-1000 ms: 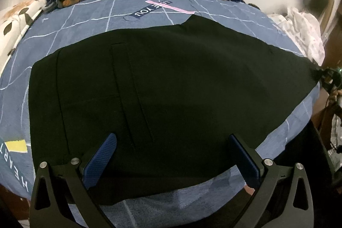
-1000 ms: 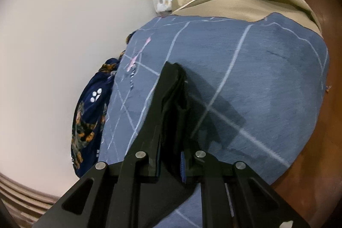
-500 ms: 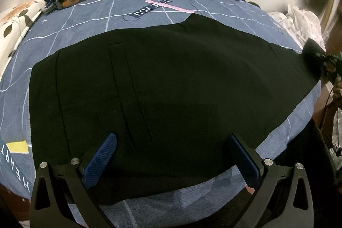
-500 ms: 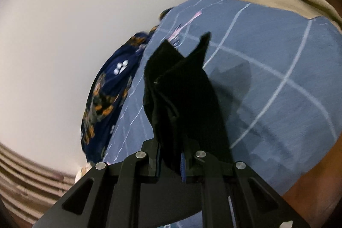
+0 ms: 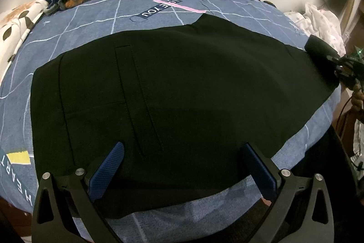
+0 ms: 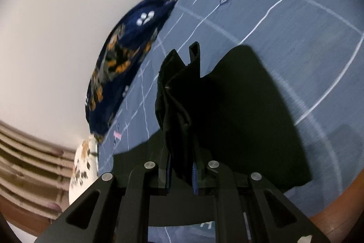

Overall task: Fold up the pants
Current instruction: 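Grasp the stacked leg hems with the right gripper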

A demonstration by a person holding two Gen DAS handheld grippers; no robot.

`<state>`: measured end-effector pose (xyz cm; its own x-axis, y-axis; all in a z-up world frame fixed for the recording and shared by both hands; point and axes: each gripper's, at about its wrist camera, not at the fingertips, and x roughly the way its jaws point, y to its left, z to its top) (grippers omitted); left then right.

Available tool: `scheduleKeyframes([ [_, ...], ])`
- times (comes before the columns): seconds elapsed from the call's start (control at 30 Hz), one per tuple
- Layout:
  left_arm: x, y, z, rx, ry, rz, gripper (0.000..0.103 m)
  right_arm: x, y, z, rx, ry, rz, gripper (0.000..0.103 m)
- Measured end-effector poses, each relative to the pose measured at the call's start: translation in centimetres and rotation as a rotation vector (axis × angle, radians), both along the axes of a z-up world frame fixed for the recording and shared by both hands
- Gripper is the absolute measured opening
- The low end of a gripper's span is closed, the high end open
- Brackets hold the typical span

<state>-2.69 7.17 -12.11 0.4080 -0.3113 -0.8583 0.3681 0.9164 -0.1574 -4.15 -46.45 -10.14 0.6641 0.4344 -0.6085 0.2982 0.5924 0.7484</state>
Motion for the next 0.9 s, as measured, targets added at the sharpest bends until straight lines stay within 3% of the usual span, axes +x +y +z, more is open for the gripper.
scheduleKeyframes([
  [0.9,0.0,-0.2,0.0,0.005,0.0,-0.002,0.103,1.3,8.0,-0.8,-0.069,0.038,0.196,0.012],
])
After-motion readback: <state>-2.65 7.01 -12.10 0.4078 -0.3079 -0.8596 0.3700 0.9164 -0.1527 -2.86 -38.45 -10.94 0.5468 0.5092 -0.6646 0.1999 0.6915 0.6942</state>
